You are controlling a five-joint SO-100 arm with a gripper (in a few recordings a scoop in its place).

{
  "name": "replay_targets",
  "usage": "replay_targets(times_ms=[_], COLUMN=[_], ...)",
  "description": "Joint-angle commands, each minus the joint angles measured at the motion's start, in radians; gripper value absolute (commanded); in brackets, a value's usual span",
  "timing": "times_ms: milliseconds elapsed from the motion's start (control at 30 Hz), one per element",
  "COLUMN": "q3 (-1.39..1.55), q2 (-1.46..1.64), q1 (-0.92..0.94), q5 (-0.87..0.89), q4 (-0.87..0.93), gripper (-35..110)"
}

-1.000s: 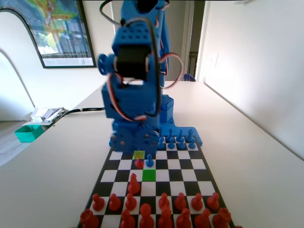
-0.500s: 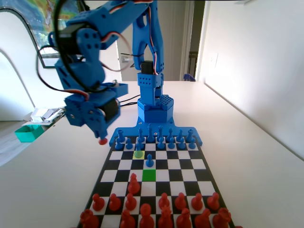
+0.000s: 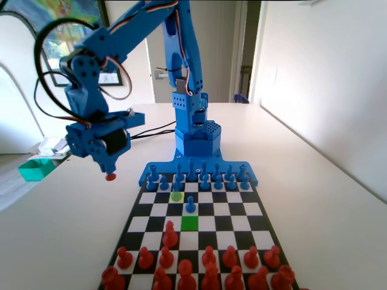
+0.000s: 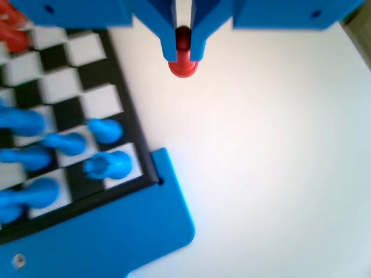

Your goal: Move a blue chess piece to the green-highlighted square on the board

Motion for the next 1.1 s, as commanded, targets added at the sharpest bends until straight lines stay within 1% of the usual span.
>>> replay_targets(times_ms=[0,367,533,833,1067], q3=[0.012,0.028,0.038,0.058,0.072], q2=[-0.011,-0.179,-0.187,-0.187,-0.17], q1=[0.026,0.035,0.037,0.032,0.035], q5=[-0.017,-0.029,-0.04,-0.038,-0.052], q4=[-0.069,-0.279,-0.291,-0.322,-0.321], gripper=[1,1,1,10,13])
